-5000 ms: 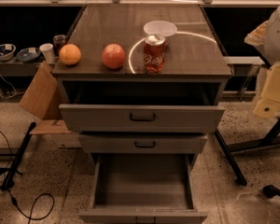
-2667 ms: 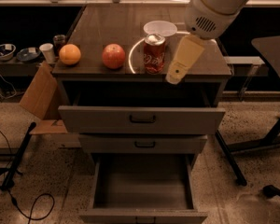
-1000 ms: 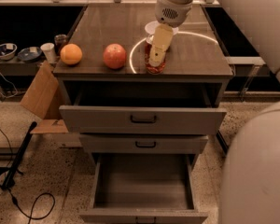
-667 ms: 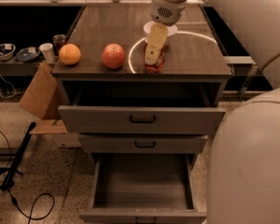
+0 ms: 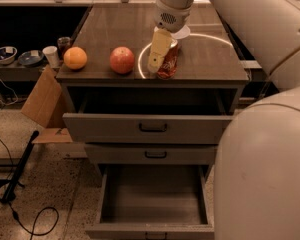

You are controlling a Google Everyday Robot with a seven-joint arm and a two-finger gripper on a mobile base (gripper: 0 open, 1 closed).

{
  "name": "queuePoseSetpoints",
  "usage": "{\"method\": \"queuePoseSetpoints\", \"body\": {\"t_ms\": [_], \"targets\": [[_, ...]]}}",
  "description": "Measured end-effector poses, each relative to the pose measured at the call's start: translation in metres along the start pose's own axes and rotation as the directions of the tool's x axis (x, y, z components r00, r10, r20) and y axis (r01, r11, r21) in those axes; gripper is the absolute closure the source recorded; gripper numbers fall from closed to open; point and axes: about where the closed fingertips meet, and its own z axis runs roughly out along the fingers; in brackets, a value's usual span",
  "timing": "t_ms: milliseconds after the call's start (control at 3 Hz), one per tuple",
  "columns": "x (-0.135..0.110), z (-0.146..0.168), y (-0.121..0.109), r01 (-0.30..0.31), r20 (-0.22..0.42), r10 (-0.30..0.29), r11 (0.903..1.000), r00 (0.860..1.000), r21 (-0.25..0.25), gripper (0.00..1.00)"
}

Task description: Place coke can into bottom drawer

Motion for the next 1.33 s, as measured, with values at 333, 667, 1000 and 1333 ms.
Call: {"method": "queuePoseSetpoints", "body": {"t_ms": [333, 667, 1000, 1333], "targets": [[-0.004, 0.006, 0.003, 0.005, 0.001, -0.005, 0.9999, 1.0, -0.013, 0.0], [-0.009, 0.015, 0.007, 0.019, 0.003, -0.018, 0.9991, 1.0, -0.038, 0.19], [-0.006, 0.02, 0.011, 0.015, 0.003, -0.015, 0.9985, 1.0, -0.053, 0.42], [-0.006, 0.017, 0.011, 0.012, 0.002, -0.011, 0.9984, 1.0, -0.055, 0.64]]}}
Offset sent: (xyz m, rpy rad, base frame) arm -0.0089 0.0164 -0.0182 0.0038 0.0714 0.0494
